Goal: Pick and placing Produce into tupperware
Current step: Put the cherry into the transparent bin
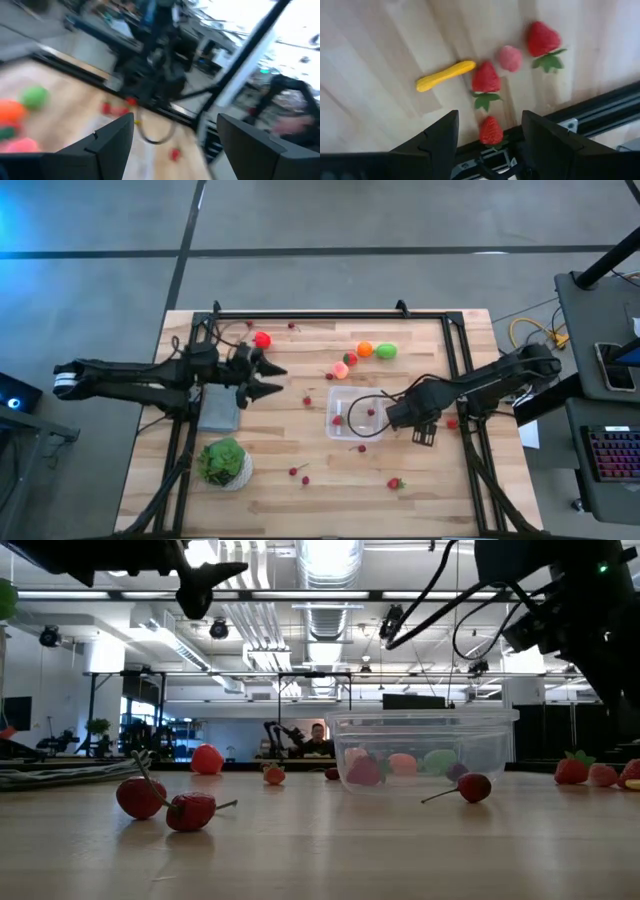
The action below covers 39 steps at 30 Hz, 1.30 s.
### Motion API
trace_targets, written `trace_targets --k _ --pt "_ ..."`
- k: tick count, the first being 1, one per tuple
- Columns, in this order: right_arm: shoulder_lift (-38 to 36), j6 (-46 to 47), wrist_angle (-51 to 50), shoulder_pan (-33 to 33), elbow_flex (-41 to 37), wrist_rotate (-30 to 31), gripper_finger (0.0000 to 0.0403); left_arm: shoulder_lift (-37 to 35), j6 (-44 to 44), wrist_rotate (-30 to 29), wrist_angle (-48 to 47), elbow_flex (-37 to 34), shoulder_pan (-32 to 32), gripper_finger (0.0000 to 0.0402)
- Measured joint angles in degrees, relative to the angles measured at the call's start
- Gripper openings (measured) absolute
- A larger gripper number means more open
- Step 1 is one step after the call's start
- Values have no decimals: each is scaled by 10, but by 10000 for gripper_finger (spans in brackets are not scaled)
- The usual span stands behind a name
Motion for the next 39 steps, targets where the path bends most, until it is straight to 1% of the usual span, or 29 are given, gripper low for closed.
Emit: trace_targets --k 2,4,5,7,9,11,12,14,19,21,23,26,28,32,39 --pt "-15 14 2 0 0 13 210 -13 18 -60 -75 18 14 270" --pt "-28 31 0 -2 0 21 210 -24 20 -141 -193 43 34 270" --pt "-34 38 1 -3 -1 22 210 -26 16 -179 -259 58 47 270" --pt "-43 51 1 -5 -1 24 210 -20 -26 -238 -384 91 79 270" --pt "-51 63 1 -10 -2 30 210 -6 -95 -278 -497 118 115 270" --pt "-56 67 2 -17 -2 32 210 15 -151 -301 -564 141 155 270" --pt "-58 68 2 -22 -2 34 210 26 -162 -307 -583 151 175 270" --pt "-59 69 3 -31 -2 41 210 48 -155 -311 -589 165 213 270" --pt "-58 66 4 -52 1 47 210 121 -79 -311 -522 185 298 270" --pt "-58 66 5 -56 1 47 210 159 -57 -307 -515 195 331 270" --pt "-58 67 6 -57 2 47 210 201 -51 -289 -517 205 362 270" --pt "-58 73 7 -57 2 51 210 261 -45 -242 -518 218 405 270" --pt "-58 75 8 -57 2 52 210 299 -36 -216 -519 230 426 270" --pt "-58 75 9 -57 2 61 210 361 -34 -187 -519 259 457 270" --pt "-58 76 21 -57 2 62 210 436 -20 -183 -530 305 487 270"
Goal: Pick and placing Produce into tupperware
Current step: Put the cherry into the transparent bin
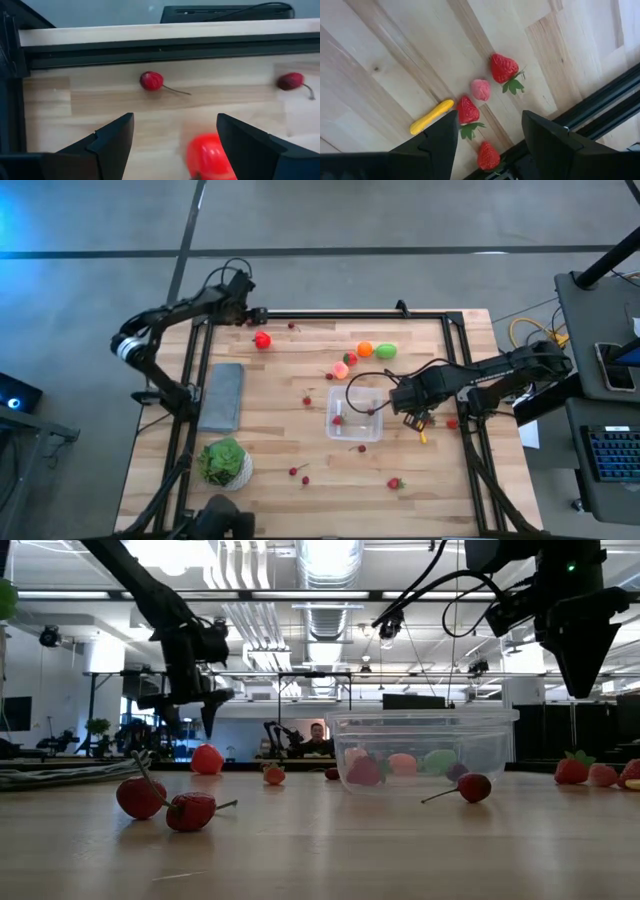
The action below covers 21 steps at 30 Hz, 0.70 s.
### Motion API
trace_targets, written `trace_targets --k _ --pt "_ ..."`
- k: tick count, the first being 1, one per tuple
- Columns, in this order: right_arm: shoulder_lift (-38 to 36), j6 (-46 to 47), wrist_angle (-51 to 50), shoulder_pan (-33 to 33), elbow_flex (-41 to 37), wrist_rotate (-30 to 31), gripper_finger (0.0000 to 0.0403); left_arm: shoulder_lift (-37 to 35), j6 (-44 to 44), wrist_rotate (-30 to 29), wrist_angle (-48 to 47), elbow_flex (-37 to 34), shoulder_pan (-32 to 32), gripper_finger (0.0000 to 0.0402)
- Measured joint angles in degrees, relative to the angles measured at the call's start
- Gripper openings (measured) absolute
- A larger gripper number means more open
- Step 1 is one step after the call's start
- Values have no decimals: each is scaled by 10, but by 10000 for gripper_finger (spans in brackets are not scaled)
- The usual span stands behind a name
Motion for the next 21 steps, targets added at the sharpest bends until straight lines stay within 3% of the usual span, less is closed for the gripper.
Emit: trace_targets --k 9,21 --pt "0 0 1 0 0 5 210 65 -5 10 -9 13 13 266" --pt "-1 0 12 0 0 14 210 88 -20 12 10 23 20 205"
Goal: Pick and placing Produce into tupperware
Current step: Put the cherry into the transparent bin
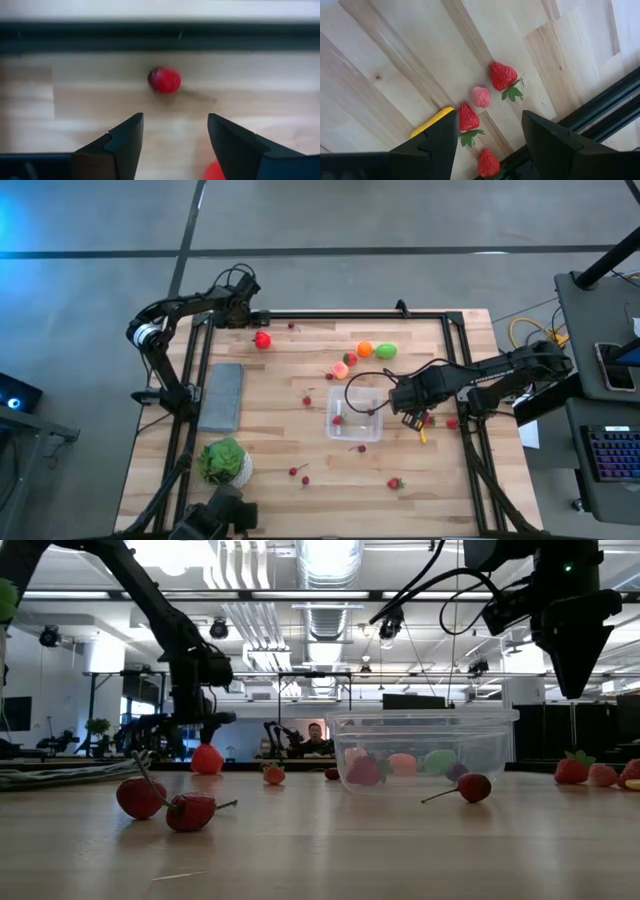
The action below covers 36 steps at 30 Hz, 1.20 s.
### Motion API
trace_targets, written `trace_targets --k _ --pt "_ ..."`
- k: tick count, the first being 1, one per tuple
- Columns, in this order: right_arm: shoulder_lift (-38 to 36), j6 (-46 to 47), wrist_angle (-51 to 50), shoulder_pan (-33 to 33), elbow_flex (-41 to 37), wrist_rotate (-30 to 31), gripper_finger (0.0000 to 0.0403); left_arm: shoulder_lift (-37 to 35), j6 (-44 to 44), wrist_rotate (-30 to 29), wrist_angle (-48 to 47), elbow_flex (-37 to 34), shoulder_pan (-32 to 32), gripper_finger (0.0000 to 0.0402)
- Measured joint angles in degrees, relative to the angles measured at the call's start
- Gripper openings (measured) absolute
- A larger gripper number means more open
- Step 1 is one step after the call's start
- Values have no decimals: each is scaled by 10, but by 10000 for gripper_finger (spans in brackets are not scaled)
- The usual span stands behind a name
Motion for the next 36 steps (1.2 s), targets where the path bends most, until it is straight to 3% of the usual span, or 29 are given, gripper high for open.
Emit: trace_targets --k 17,26,36 --pt "0 0 17 -1 0 16 210 4 -19 16 21 2 35 203" --pt "0 5 17 -1 0 10 210 53 -31 54 19 6 34 203" --pt "0 34 18 -1 0 10 210 45 -30 27 56 7 40 203"
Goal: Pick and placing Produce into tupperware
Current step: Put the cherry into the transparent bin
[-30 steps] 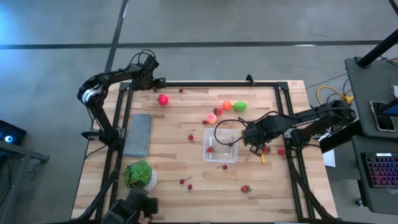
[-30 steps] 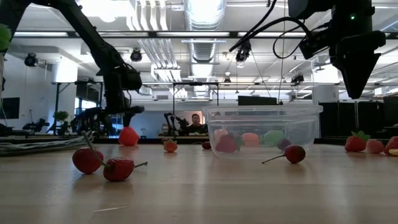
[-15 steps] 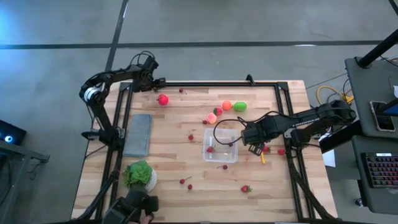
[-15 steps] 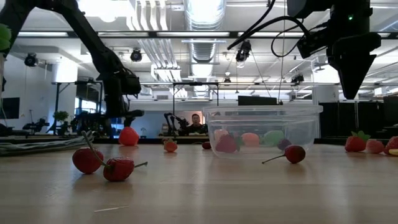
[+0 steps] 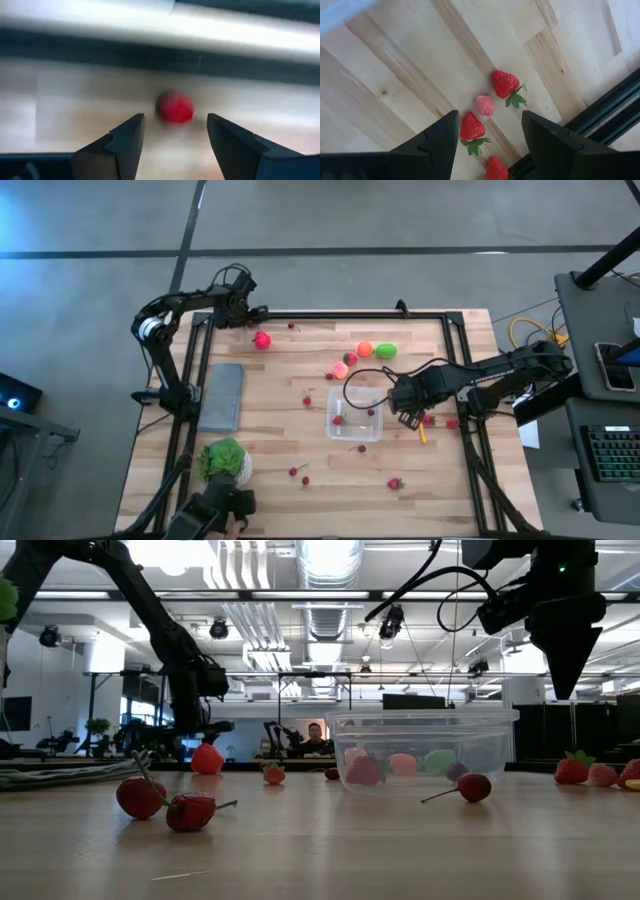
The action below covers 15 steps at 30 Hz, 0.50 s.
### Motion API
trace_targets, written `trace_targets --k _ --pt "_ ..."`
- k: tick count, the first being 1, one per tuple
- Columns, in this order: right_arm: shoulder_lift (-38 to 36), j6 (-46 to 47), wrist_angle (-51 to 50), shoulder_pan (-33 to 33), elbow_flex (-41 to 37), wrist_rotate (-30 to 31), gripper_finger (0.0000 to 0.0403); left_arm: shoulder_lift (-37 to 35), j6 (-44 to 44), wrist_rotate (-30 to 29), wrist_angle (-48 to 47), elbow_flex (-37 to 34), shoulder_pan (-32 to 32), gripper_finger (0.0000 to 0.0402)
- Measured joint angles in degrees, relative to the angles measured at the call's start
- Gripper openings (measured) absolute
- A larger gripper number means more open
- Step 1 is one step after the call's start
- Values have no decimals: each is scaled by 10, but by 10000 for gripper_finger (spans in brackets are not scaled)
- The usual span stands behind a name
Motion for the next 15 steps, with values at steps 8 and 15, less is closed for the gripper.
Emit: trace_targets --k 8,15 --pt "0 0 1 0 0 3 210 0 3 -2 4 -1 1 177" --pt "0 0 2 0 0 4 210 2 5 -2 4 -2 1 141"
